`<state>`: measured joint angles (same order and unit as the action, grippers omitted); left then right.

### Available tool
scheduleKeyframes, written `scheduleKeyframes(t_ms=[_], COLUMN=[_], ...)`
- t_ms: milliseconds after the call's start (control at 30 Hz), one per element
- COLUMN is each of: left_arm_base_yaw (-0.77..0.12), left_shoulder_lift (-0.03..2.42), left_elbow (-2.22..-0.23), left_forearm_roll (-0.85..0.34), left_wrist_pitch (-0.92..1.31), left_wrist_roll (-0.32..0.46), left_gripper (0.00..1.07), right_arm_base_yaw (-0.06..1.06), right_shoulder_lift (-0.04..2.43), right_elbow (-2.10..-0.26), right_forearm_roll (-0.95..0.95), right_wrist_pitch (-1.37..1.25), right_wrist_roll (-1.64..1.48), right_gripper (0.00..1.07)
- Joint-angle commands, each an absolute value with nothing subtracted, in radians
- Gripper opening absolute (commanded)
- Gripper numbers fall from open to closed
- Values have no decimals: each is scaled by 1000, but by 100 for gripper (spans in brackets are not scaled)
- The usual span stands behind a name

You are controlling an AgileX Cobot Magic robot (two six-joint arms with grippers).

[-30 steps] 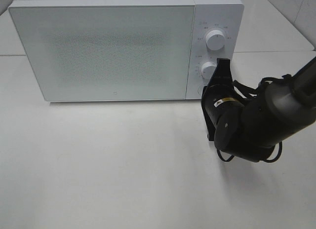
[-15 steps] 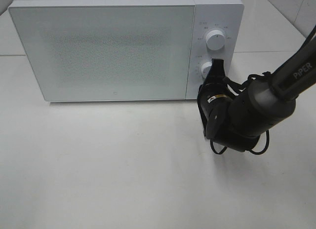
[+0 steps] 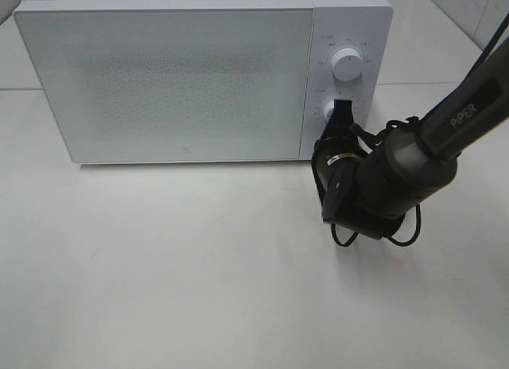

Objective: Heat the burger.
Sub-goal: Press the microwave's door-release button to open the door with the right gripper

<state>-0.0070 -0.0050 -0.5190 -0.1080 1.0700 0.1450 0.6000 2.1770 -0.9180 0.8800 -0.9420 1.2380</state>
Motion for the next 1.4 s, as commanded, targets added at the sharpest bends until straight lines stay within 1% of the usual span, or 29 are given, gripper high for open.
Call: scheduleKeyframes(t_ms=[33,233,267,367,500,833,1400], left_arm_base_yaw=[-6,-6,-6,-6,-6,-6,-6], left_shoulder_lift=[-10,-10,-10,-10,-10,-10,-10], left_elbow=[-516,-516,-516,-516,-516,-516,-516], left_forearm_roll=[-110,-110,-110,-110,-110,-110,-110], left_wrist_pitch=[1071,1071,1071,1071,1071,1071,1071], left_wrist_roll=[140,140,140,140,140,140,140], left_gripper=[98,98,98,98,98,98,98], right_arm_base_yaw=[582,577,577,577,577,571,571], right_shoulder_lift=[2174,2174,2174,2174,2174,2182,2172], right_elbow=[-954,-981,-981,-981,-992,-1078,-1084], right_forearm_roll=[860,855,855,854,853,834,839], right_wrist_pitch=[-992,-1044,-1095,-1141,-1162,-1237,-1120], right_wrist_roll=[1203,1199,1204,1206,1211,1207,1153], right_gripper=[0,0,0,0,0,0,0])
